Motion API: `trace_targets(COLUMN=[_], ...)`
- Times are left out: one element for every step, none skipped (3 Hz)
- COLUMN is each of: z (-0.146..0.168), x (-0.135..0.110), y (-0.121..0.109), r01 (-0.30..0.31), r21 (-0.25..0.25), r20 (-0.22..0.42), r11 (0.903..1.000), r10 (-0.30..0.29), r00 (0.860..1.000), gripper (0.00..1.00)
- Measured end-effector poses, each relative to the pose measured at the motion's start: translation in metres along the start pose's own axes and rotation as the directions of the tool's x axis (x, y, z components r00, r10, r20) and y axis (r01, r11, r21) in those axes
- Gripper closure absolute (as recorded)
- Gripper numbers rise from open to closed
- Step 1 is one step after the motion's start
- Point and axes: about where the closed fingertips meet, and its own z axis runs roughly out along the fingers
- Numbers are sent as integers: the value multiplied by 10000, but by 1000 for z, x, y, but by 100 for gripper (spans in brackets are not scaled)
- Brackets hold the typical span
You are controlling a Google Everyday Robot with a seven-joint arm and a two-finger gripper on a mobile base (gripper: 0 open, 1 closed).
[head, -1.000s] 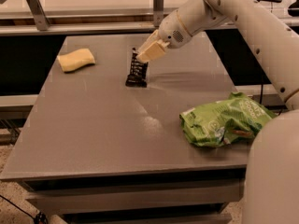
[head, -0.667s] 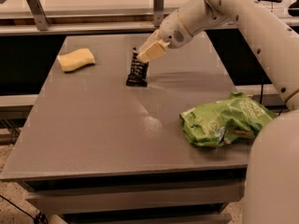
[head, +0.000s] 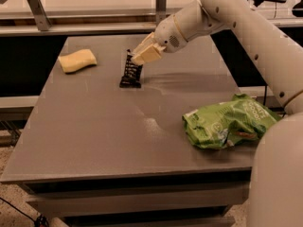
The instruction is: Move rxbar chocolate near sponge
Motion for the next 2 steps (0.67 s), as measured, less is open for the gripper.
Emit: trace_targets(z=[23,44], x=[-15,-22], y=[-21,-43], r01=[583,923], r21=[68,211], r20=[900,1619], r11=[9983,9955], r10=[-587,-945], r00=[9942,9823], gripper=[100,100])
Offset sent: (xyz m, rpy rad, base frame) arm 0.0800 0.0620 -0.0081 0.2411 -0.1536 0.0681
